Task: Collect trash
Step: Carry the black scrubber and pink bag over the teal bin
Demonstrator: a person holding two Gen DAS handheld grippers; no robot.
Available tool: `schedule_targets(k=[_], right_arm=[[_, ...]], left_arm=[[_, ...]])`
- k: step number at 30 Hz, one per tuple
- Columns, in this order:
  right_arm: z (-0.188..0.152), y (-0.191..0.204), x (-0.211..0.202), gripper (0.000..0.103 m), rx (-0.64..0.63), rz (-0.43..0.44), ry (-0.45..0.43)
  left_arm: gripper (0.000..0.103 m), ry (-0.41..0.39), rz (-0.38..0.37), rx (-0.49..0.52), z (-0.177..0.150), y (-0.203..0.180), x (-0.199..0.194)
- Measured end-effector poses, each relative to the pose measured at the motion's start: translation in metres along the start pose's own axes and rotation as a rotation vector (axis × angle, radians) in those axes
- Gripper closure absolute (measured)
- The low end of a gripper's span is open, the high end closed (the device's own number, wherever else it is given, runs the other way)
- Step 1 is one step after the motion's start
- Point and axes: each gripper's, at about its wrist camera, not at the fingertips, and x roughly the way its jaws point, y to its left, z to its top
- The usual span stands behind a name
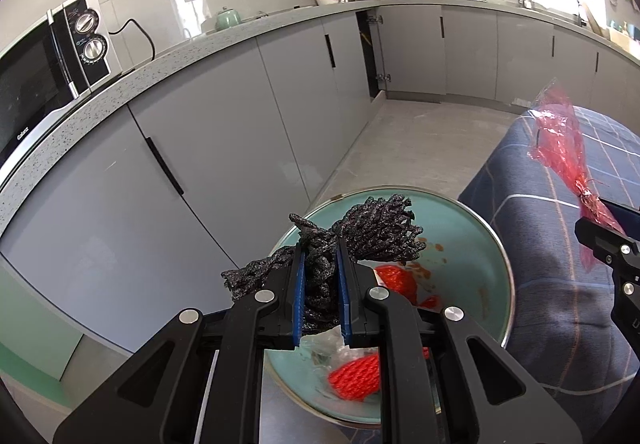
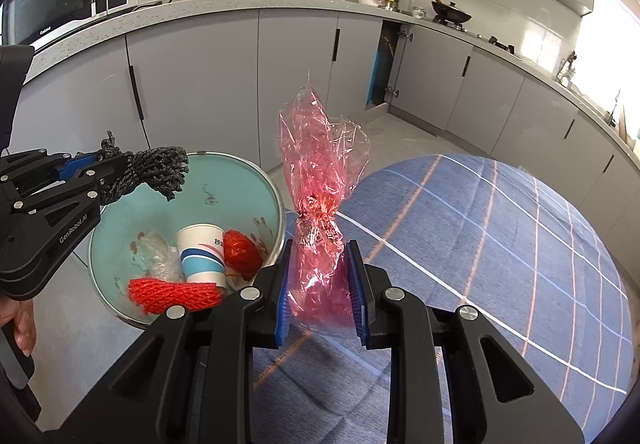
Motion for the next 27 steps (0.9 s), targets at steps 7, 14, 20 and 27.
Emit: schedule_targets(k=[7,14,20,27], right_arm=[[0.003,0.012,0.001,0.078,-0.024,0.019,-0.006],[0.005,0.017,0.0,0.078,-0.039,0.035,-0.013],[0.006,0.024,0.0,0.078,-0.053,0.049,-0.02],[0.008,0.032,0.001,0.078,-0.067,0.063,-0.024]], left_arm=[[0.088,0.002,0.012,-0.01,-0.002,0.008,0.0],[0.088,0.004,0.028,-0.017,-0.002,0.015,-0.001],[0.088,0.014,0.041,-0.022,-0.006,0.02,-0.001],[0.088,0.019,0.05,-0.028,-0.009,0.024,-0.002]])
